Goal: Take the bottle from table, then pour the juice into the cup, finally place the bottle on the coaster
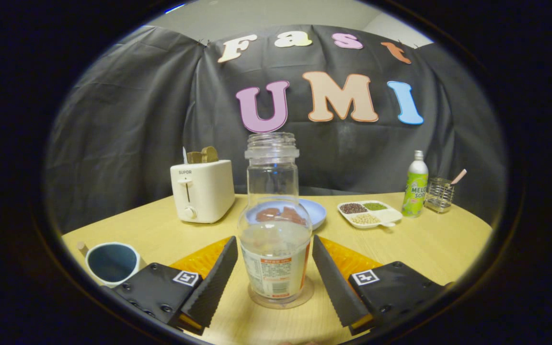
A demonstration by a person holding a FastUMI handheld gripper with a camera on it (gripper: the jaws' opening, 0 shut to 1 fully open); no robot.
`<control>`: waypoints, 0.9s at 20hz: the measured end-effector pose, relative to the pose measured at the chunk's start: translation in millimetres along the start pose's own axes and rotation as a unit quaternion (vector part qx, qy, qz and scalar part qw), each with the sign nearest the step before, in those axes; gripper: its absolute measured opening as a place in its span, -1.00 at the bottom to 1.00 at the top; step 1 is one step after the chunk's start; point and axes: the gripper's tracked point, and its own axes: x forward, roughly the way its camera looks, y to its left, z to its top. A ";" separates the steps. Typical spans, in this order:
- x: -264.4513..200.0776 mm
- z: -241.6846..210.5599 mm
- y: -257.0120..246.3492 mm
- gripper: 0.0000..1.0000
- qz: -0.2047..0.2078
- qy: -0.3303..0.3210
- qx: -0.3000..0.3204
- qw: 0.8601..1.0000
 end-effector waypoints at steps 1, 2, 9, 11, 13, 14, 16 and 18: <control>0.6 -1.4 -2.5 0.97 -0.003 0.002 -0.002 1.000; -1.4 -1.4 -6.4 0.97 -0.008 0.005 -0.002 1.000; -45.9 41.7 -11.8 0.97 0.013 -0.007 0.007 1.000; -67.0 56.9 -15.4 0.97 0.016 -0.009 0.003 1.000; -91.0 75.2 -16.6 0.97 0.021 -0.014 0.007 1.000; -102.6 83.8 -18.1 0.97 0.023 -0.017 0.008 1.000; -125.6 98.6 -23.8 0.97 0.024 -0.022 0.009 0.999; -145.8 107.2 -31.0 0.97 0.023 -0.018 0.017 0.999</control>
